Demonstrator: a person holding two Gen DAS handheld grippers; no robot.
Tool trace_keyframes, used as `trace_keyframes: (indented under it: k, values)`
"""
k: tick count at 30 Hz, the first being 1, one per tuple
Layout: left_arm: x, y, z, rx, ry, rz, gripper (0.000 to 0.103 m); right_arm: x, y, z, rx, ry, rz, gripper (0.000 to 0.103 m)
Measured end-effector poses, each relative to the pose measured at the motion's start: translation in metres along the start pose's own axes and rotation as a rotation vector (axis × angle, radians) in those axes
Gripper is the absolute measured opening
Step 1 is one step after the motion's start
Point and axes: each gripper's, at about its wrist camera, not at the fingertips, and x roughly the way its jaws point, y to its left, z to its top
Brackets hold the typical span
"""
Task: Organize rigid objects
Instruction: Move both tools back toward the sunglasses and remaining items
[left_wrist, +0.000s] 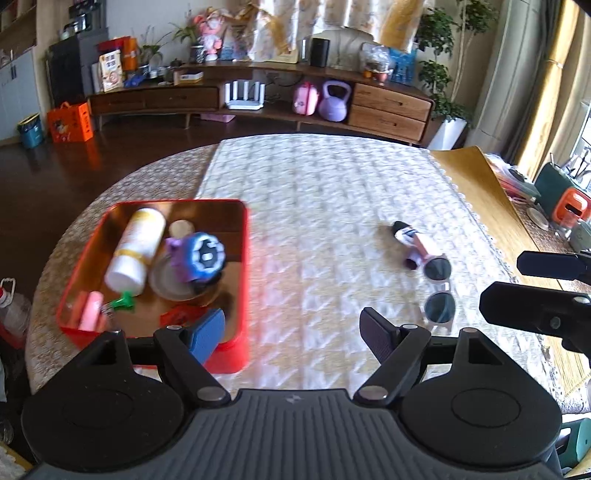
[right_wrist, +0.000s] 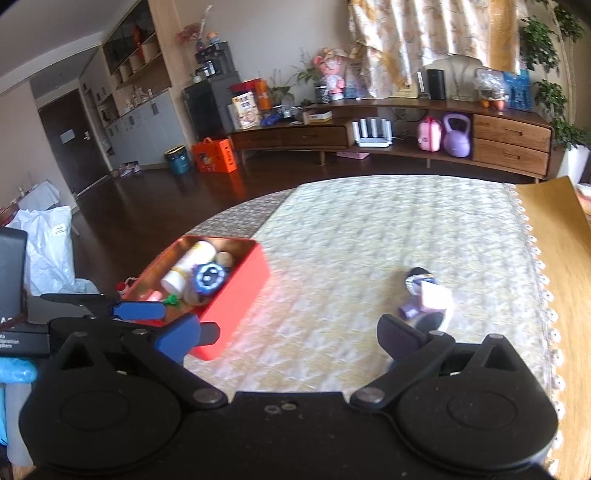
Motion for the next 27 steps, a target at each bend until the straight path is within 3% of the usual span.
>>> trace_keyframes:
  k: [16, 27]
  values:
    - [0.049, -0.071, 0.014, 0.027, 0.012, -0.061, 0.083, 0.0, -0.089, -0.027, 0.058, 0.018, -0.072, 0.102]
    - [0.096, -0.106, 0.028, 0.091, 0.021, -0.071, 0.083, 0.017, -0.111, -0.042, 0.039, 0.05, -0.047, 0.102]
